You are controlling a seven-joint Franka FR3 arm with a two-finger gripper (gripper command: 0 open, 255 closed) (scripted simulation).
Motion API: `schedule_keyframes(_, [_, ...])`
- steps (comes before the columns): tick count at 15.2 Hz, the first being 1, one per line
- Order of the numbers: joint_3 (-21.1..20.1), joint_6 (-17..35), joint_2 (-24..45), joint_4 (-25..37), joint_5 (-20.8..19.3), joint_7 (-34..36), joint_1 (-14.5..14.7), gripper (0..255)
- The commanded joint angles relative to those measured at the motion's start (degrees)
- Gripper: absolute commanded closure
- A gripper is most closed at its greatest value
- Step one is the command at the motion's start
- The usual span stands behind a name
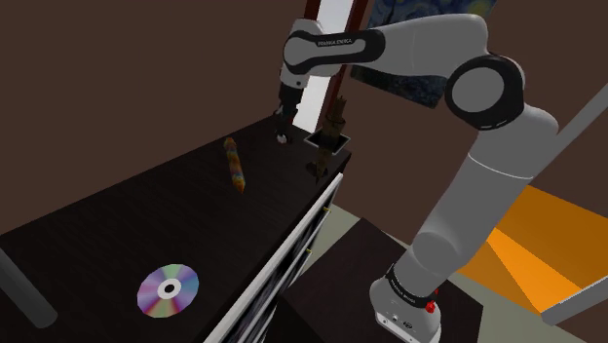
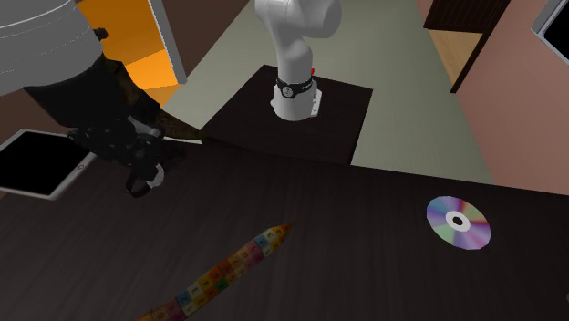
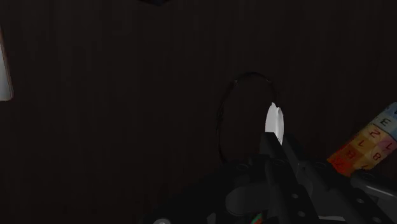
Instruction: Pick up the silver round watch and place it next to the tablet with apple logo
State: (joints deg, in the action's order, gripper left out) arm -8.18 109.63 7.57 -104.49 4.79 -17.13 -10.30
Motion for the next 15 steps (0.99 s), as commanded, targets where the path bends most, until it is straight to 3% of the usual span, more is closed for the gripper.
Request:
schedule_keyframes(1, [1.0,-0.5,0.3,0.6,0.0,-2.4,-1.3,255])
schedule_keyframes(11, [6.3,-3.7,5.1,7.5,-0.2,-14.5,-8.5,255])
schedule_keyframes(15, [6.6,-1.9,6.1,6.6,-0.2,-15.5,-9.0,255])
